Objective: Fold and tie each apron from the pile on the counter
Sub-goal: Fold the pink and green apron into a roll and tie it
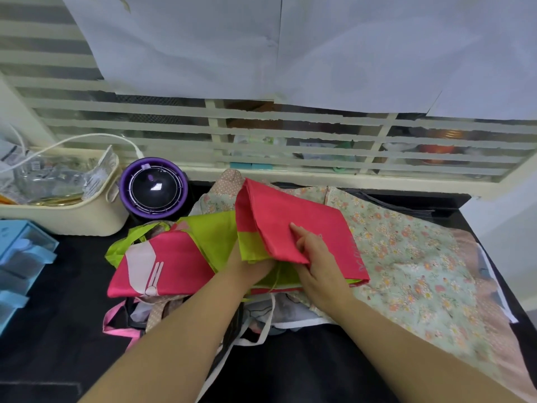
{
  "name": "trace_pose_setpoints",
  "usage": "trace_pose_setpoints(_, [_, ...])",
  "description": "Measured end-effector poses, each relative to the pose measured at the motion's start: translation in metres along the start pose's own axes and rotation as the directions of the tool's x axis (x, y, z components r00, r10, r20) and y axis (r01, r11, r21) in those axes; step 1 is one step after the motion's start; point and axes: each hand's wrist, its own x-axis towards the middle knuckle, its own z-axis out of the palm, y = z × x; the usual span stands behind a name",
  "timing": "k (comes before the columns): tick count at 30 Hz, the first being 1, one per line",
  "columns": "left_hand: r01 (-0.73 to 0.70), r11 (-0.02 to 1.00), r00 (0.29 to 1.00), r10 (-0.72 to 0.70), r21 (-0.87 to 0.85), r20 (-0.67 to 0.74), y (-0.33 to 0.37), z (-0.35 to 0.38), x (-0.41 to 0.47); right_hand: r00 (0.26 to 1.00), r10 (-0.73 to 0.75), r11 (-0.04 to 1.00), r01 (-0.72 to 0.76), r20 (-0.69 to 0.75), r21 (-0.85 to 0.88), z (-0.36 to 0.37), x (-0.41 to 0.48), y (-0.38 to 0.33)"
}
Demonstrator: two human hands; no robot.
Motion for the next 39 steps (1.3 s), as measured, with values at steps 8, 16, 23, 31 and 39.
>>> trace_pose_setpoints(8, [-0.399,0.712,0.814,0.565,0.578,-0.134,-0.069,-0.046,0.008,0.967,-0.162,0.906,0.225,0.197,-0.357,0.02,-0.002,0.03])
trace_pose_setpoints(16, [-0.635,0.658,0.58,0.752,0.404,-0.314,-0.053,-0.044,-0.02,0.941,-0.162,0.764,0.311,0.298,-0.566,0.025,0.004,0.03])
trace_pose_setpoints(23, [-0.565,0.391,0.797,0.487,0.727,0.358,-0.065,-0.01,0.0,0.902,-0.169,0.745,0.381,0.398,-0.547,0.014,0.005,0.035])
trace_pose_setpoints(31, [-0.604,0.417,0.721,0.65,0.679,0.243,-0.072,-0.01,0.006,0.911,-0.201,0.752,0.379,0.36,-0.54,0.012,0.008,0.043])
trace_pose_setpoints(39, [-0.619,0.593,0.708,0.705,0.515,0.038,-0.07,-0.01,0.007,0.941,-0.299,0.795,0.337,0.157,-0.504,0.026,0.015,0.04])
